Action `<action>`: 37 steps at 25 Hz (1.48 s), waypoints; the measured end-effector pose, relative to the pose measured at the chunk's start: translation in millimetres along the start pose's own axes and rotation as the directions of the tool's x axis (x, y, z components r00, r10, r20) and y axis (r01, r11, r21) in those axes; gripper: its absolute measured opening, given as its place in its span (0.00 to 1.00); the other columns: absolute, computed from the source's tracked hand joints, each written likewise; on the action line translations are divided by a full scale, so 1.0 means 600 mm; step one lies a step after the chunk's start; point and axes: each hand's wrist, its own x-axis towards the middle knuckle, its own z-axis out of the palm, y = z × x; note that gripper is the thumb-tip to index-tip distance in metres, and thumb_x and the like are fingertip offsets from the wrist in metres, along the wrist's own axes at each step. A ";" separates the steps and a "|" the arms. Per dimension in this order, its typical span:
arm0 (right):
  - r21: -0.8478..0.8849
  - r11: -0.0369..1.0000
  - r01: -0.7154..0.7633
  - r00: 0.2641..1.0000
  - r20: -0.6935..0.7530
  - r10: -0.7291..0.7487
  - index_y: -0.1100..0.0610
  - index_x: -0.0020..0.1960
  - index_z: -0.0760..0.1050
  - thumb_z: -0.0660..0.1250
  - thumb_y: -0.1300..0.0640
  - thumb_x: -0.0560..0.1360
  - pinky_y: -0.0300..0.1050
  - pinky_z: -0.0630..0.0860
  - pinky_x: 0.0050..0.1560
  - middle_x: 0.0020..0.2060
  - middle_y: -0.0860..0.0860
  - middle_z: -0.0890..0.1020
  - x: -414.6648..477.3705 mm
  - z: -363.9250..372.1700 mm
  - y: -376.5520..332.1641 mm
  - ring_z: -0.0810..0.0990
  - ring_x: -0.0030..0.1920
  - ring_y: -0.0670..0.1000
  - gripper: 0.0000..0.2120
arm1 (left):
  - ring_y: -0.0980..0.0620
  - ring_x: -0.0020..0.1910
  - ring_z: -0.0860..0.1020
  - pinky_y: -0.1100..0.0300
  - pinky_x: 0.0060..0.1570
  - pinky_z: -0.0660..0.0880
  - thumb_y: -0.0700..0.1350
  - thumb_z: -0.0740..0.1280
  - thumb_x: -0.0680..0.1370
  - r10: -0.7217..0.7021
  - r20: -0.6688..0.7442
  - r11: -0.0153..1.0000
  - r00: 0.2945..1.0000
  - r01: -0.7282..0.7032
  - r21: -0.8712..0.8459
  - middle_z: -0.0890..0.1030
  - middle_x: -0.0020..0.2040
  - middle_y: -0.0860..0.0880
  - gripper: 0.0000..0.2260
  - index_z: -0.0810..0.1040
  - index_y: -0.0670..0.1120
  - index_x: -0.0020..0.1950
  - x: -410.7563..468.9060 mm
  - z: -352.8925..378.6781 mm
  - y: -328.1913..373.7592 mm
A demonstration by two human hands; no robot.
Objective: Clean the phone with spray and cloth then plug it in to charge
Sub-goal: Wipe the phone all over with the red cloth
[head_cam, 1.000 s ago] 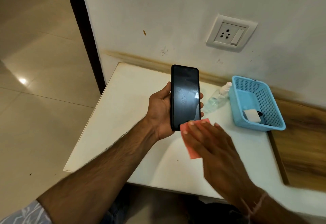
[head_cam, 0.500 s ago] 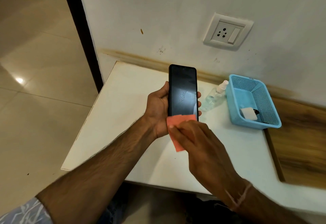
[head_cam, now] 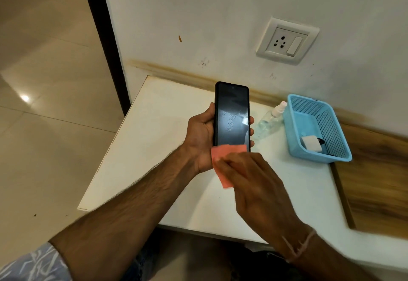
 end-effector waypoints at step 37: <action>0.023 0.998 0.065 0.996 -0.063 -0.063 0.62 0.73 0.58 0.60 0.80 0.66 0.59 0.54 0.70 0.73 0.56 0.59 0.048 -0.007 0.004 0.55 0.73 0.62 0.37 | 0.40 0.58 0.77 0.47 0.63 0.72 0.62 0.52 0.82 -0.003 -0.021 0.999 1.000 0.004 0.035 0.76 0.68 0.37 0.31 0.72 0.41 0.74 -0.010 0.011 -0.005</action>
